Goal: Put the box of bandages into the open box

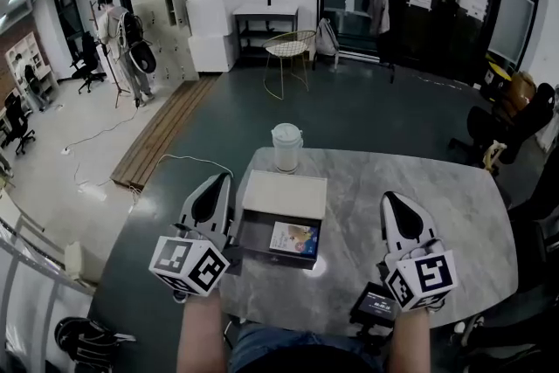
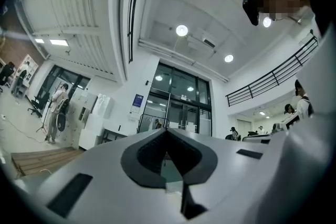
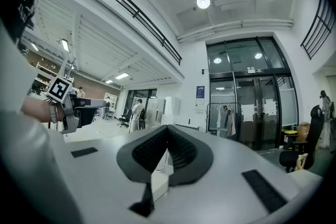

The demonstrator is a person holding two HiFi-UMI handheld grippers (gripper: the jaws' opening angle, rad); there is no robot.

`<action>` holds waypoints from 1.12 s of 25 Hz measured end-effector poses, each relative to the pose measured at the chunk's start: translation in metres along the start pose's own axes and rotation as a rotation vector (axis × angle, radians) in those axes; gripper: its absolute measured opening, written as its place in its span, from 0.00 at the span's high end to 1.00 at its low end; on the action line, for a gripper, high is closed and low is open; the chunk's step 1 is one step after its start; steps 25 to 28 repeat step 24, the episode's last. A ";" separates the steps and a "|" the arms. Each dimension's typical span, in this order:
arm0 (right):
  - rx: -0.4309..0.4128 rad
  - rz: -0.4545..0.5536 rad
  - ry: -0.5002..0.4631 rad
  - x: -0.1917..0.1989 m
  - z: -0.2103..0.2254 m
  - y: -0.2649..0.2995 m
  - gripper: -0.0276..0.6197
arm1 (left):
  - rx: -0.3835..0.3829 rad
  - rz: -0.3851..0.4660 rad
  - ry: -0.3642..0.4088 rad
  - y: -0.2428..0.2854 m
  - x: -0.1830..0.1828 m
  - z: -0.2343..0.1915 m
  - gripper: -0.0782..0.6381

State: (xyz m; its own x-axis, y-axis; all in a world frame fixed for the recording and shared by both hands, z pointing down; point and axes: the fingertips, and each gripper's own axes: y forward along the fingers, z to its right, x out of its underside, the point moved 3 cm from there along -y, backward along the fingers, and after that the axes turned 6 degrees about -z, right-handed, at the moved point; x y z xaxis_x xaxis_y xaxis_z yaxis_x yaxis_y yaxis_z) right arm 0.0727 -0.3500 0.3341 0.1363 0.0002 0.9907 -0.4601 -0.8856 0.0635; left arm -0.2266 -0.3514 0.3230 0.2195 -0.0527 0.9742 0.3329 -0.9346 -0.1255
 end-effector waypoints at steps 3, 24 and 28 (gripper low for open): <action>-0.007 -0.003 -0.007 0.001 -0.002 -0.003 0.92 | 0.004 0.000 0.006 -0.002 -0.001 0.003 0.87; -0.029 -0.019 -0.034 0.005 -0.013 -0.018 0.92 | 0.050 0.008 0.003 -0.024 -0.011 0.015 0.87; -0.029 -0.019 -0.034 0.005 -0.013 -0.018 0.92 | 0.050 0.008 0.003 -0.024 -0.011 0.015 0.87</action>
